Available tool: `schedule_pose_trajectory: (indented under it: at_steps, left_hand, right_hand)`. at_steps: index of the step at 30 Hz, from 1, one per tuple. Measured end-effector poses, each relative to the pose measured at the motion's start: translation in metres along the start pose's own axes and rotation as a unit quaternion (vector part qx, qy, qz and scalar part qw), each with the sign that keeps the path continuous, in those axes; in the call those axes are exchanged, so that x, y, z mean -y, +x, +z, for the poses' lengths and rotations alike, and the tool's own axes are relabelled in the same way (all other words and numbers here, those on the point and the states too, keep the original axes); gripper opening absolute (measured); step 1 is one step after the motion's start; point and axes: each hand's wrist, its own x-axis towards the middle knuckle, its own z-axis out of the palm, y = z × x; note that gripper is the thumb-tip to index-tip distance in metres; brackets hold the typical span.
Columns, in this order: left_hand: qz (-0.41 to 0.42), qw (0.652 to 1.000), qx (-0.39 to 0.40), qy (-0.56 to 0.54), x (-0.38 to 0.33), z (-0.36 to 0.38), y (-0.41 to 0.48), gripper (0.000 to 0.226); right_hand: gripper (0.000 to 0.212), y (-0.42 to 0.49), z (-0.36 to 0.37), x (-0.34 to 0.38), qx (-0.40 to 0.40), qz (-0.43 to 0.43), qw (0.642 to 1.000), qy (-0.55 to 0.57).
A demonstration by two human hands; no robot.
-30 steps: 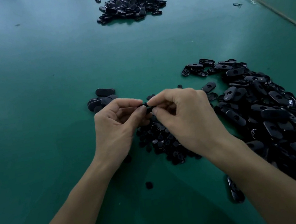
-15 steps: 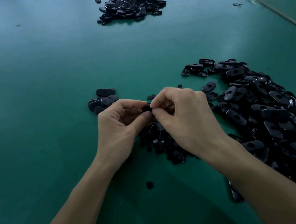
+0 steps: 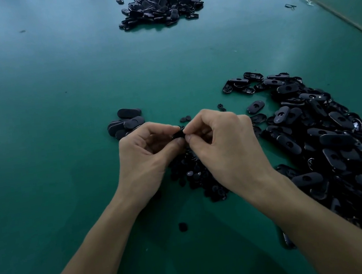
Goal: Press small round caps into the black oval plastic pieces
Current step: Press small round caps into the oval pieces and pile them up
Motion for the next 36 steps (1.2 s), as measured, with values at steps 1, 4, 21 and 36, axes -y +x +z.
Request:
schedule_pose_trajectory:
  at_steps: [1, 4, 21, 36]
  left_hand:
    - [0.002, 1.0, 0.003, 0.004, 0.0, 0.0, 0.0, 0.026]
    - [0.004, 1.0, 0.01, 0.007, 0.0, 0.0, 0.0, 0.026]
    - [-0.007, 1.0, 0.008, -0.019, 0.004, -0.002, 0.003, 0.026]
    - [-0.033, 0.998, 0.022, -0.044, 0.004, -0.001, 0.002, 0.021]
  right_hand:
    - [0.012, -0.001, 0.001, 0.0, -0.002, -0.001, 1.0, 0.001]
    - [0.013, -0.001, 0.002, -0.001, -0.008, -0.01, 1.0, -0.003]
    - [0.024, 0.013, -0.011, -0.01, 0.058, 0.007, 0.998, 0.021]
    - [0.012, 0.02, -0.02, -0.01, 0.109, 0.005, 0.992, 0.064]
